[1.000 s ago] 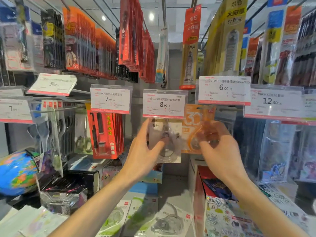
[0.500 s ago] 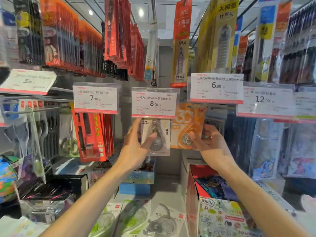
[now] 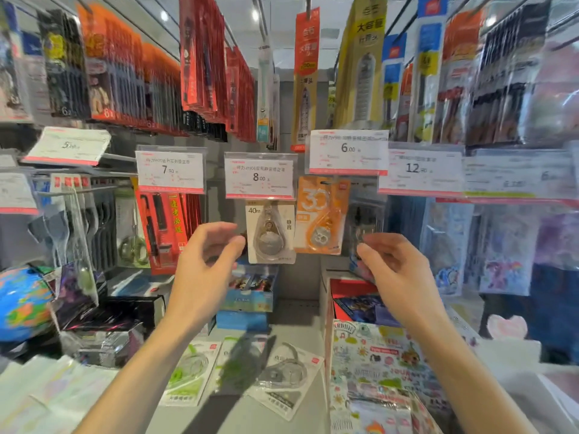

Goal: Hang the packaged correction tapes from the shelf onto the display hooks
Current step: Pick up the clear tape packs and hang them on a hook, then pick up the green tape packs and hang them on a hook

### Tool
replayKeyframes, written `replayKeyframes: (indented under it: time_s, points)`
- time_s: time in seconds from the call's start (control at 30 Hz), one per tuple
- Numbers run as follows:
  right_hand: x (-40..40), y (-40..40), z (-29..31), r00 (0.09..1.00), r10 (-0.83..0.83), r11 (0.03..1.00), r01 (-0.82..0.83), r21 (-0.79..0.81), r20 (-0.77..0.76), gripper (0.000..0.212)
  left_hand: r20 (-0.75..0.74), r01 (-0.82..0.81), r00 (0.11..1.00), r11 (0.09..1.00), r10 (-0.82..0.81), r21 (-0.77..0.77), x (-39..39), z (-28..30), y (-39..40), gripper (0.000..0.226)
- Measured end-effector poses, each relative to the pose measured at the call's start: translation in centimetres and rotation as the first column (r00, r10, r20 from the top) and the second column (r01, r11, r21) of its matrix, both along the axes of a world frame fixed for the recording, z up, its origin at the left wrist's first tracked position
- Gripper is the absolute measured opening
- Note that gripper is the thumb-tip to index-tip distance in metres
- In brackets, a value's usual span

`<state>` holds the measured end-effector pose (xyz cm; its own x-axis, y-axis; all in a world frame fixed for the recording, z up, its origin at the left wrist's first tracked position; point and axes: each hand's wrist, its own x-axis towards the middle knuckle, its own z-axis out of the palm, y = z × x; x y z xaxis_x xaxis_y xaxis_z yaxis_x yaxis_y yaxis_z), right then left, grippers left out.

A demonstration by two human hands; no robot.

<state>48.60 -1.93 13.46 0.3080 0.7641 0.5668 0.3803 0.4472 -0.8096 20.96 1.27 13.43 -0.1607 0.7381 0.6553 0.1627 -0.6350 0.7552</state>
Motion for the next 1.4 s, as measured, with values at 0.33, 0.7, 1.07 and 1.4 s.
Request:
replayKeyframes:
  time_s: [0.33,0.7,1.07,1.4]
  points:
    - [-4.0,-6.0,-4.0,0.929,0.295,0.948,-0.313,-0.050,-0.223,0.009,0.154,0.058,0.987,0.993,-0.042,-0.101,-3.0,-6.2,-6.3,0.018]
    - [-15.3,-3.4,-7.3,0.964,0.151,0.975,-0.181,-0.126,-0.218,0.012,0.139,0.182,0.977,0.971,-0.161,-0.153,-14.4,-9.5,-2.6,0.013]
    - [-23.9,0.1,-11.0,0.990,-0.025,0.952,-0.018,-0.305,-0.137,0.005,0.086,0.287,0.958,0.910,-0.274,-0.299,-22.4,-11.9,1.7,0.018]
    - [-20.6,8.0,-16.2,0.841,-0.056,0.806,0.357,-0.472,0.539,0.012,-0.437,0.156,0.840,0.915,-0.322,-0.373,-18.2,-13.7,5.6,0.013]
